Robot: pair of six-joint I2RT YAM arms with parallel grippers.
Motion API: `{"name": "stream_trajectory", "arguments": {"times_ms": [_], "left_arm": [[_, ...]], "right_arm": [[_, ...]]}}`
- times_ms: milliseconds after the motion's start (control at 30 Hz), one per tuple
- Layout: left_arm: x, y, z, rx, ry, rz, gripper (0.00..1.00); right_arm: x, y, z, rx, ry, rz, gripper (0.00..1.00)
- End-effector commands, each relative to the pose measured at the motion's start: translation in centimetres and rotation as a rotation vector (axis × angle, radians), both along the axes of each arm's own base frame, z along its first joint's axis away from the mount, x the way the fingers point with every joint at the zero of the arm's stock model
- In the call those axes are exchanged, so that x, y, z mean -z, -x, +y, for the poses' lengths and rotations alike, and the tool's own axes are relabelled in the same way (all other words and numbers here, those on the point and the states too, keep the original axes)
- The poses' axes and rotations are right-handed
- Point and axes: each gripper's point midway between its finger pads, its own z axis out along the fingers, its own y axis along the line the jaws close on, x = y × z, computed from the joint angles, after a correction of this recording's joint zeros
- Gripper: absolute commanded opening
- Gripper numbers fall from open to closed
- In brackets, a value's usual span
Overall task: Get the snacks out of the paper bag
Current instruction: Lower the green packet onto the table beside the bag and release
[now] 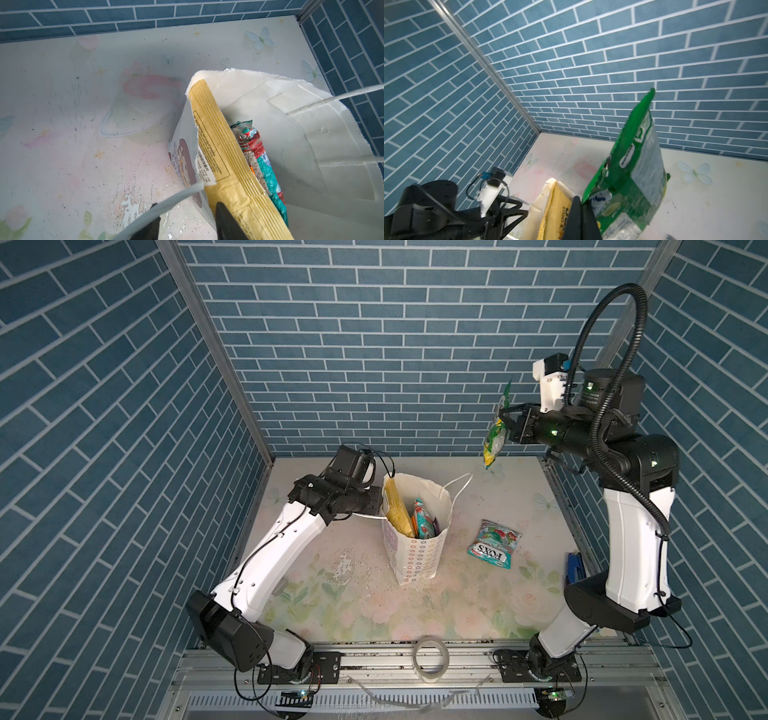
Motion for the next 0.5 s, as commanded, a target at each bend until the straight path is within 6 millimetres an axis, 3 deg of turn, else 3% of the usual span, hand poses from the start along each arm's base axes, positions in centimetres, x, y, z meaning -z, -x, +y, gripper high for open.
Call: {"name": "stream_trajectory", "arguments": {"times_ms": [0,167,433,467], "left_arm": [[-0.4,0.9,0.8,-0.004,-0.011,0.014,0.46],[-0.6,1.3,0.9,0.003,-0.008,0.012,0.46],[-1.1,1.8,1.5,-0.005,-0.017,-0.004,0.47],[-1.0,1.7,1.5,-0.005,-0.020,-0.003,0.47]], "right_arm": [[0.4,0.1,-3.8,0.128,0.048,0.013,0.00],[7.8,-1.8,-7.0,0.237,0.139,0.244,0.00],[17.1,-3.6,-6.9,0.250,0.153,0.429,0.00],[18.3,-3.9,-6.2,0.221,0.132,0.458,0.00]]}}
